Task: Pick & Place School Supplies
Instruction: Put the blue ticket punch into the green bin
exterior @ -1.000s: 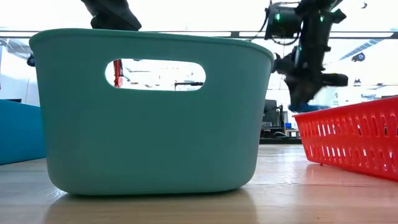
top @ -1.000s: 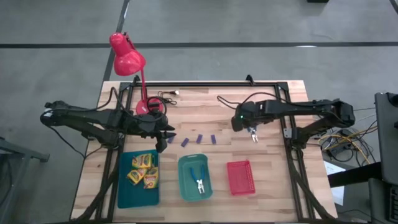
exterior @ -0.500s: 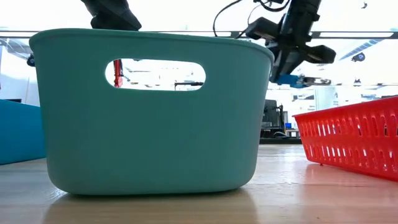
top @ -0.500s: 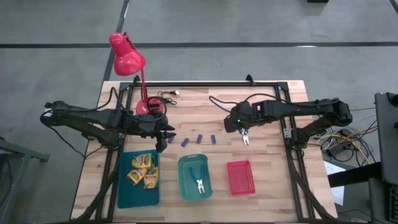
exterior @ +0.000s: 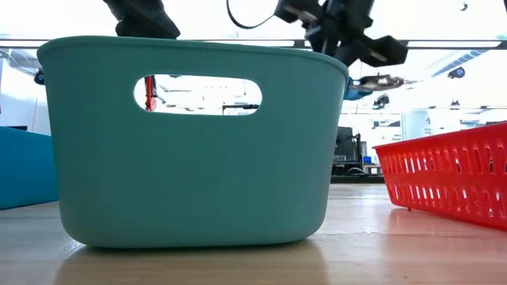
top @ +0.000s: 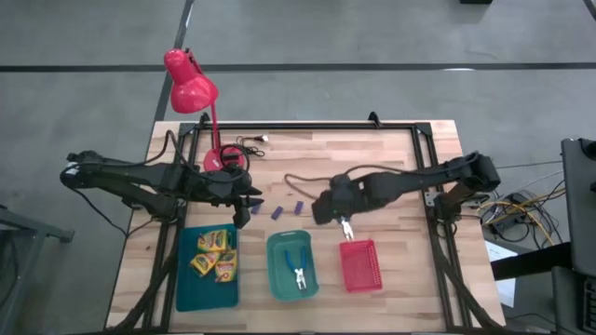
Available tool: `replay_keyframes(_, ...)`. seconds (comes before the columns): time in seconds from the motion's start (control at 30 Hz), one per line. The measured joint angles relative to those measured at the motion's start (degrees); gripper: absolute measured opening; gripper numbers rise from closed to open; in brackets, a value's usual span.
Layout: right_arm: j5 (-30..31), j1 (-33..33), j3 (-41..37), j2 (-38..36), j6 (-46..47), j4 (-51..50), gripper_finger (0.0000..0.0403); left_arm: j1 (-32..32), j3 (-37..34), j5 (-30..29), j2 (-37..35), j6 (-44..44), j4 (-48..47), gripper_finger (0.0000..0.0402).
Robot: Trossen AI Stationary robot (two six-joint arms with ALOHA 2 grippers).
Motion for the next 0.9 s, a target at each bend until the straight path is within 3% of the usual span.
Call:
replay_keyframes(0.5, -0.7, 4.6, 16.2, 14.9, 9.3, 0.0, 0.0038, 0.0, 0.0, 0.0, 0.0, 0.0, 0.0, 0.0122)
replay_keyframes(0.9, -2.1, 7.5, 26.7, 24.7, 10.2, -0.9, 0.0038, 0.0, 0.0, 0.0, 0.0, 0.0, -0.3, 0.0122)
